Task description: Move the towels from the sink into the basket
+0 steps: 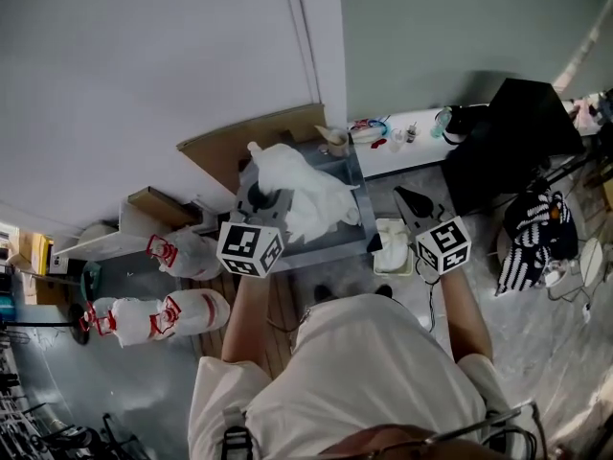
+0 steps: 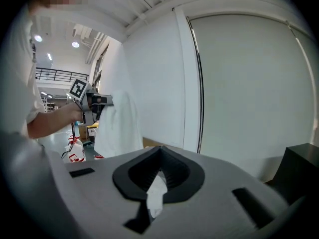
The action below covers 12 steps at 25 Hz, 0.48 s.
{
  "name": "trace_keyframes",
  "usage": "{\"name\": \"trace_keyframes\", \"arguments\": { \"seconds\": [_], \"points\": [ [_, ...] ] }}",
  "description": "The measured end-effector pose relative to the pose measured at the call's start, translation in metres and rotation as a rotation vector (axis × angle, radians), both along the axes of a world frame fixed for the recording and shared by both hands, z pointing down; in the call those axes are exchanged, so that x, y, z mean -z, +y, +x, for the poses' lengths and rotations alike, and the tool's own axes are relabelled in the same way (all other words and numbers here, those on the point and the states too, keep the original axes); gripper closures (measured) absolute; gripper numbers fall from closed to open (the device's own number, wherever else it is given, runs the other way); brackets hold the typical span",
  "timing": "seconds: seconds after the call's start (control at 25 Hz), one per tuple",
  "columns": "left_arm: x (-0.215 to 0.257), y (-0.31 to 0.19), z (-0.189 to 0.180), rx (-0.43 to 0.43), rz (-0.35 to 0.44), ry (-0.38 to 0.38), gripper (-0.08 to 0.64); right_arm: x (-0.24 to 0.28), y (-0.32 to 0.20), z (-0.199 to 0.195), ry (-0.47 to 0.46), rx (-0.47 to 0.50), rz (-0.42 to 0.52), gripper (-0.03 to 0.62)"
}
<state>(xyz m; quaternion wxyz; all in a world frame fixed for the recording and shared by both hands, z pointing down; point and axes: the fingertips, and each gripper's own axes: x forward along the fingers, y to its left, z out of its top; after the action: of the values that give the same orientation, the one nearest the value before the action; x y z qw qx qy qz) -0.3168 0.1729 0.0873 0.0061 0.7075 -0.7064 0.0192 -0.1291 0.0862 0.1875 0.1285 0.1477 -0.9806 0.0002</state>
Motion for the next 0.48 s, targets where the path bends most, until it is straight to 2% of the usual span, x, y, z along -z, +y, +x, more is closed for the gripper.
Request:
{"name": "trace_keyframes", "arguments": {
  "seconds": [0.28, 0.48],
  "points": [
    [0.017, -0.037, 0.047, -0.142, 0.032, -0.013, 0.472, 0.001, -0.013, 0.039, -0.012, -0.103, 0.000, 0.589],
    [0.017, -0.075, 0.096, -0.254, 0.041, -0.013, 0.472, -0.004, -0.031, 0.083, -0.013, -0.198, -0.001, 0.589]
  ]
}}
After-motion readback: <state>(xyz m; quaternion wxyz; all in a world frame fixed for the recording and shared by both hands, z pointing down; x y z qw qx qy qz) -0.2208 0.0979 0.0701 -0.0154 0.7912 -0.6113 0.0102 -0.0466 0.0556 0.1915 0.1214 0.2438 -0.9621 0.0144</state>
